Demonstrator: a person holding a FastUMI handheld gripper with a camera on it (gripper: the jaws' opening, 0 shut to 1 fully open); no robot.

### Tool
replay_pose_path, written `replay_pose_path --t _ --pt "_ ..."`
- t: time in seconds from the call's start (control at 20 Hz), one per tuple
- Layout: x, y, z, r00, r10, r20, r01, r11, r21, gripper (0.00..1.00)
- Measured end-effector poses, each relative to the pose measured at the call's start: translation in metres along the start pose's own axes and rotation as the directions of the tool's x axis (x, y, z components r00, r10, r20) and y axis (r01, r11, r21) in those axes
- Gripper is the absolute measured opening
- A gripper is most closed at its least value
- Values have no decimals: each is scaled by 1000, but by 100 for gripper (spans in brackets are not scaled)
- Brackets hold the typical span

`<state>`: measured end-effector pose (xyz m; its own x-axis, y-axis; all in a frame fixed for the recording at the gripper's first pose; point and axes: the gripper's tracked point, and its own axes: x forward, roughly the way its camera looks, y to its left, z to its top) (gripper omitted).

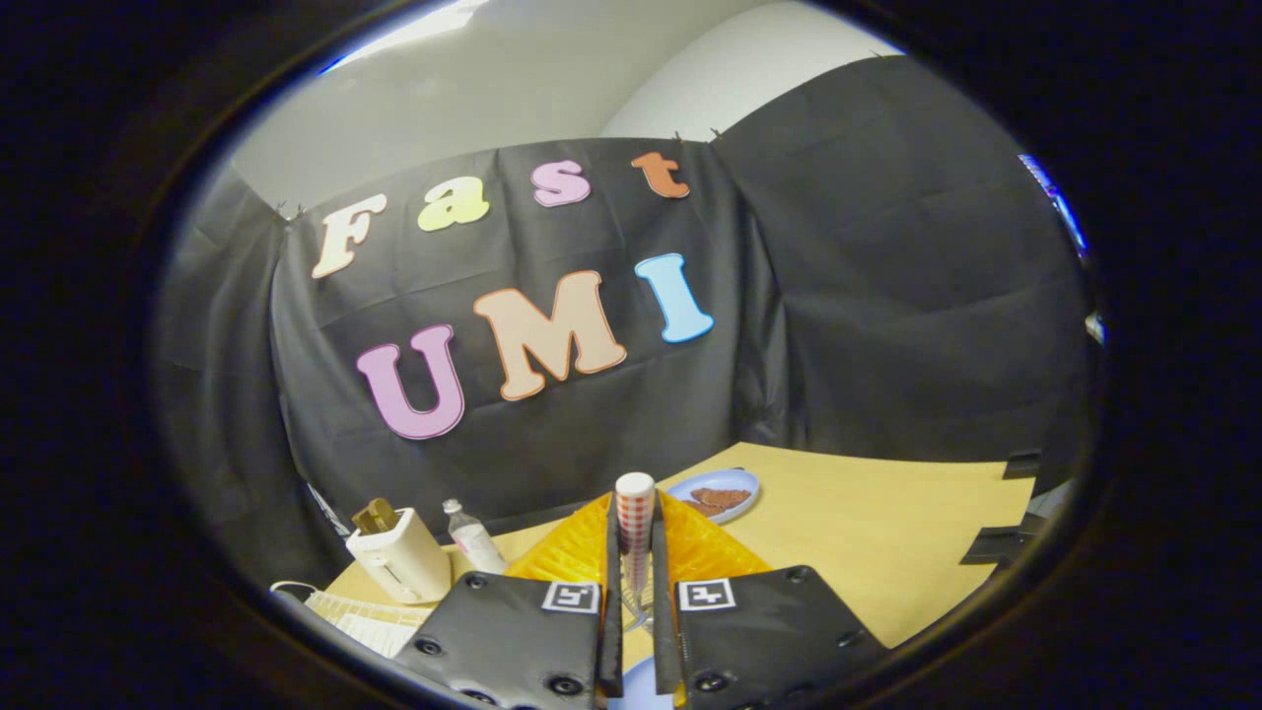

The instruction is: Take the plate from the dish rack, then take the spoon from the basket and place it into the plate.

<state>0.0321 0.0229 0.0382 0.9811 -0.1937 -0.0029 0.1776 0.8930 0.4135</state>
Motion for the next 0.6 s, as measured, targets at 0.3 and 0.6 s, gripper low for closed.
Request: replay_pose_path --t 0.3,0.6 --pt "-12 -7 -54 991 9 -130 -6 1000 20 15" --pt "-17 -36 -90 977 -29 -213 29 1000 -6 16"
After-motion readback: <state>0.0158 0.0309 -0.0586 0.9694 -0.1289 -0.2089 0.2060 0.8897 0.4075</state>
